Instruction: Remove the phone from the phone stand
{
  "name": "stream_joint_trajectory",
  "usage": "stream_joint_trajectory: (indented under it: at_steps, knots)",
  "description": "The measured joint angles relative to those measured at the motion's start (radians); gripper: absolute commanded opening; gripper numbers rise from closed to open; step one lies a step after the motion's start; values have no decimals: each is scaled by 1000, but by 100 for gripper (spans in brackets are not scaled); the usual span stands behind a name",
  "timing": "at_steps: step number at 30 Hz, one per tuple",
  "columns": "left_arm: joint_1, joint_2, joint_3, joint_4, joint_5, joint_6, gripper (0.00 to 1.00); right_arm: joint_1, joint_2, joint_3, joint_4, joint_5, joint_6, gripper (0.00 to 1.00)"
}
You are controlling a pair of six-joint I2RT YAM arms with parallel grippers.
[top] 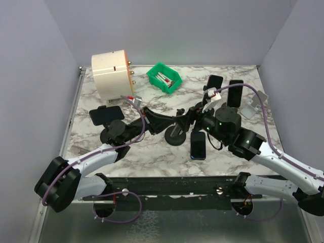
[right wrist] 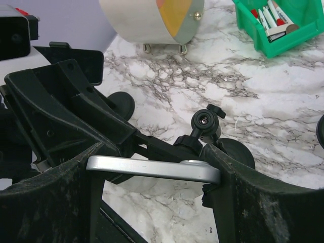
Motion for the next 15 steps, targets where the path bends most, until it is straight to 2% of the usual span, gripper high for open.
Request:
stream_joint_trajectory:
  at_steps: [7, 15]
  knots:
    - [6, 32, 3, 47, 14, -37, 0, 0, -19, -10, 7, -18, -5, 0]
    - [11, 21, 51, -40, 32, 11, 0, -9, -30, 9, -14, -65, -21, 0]
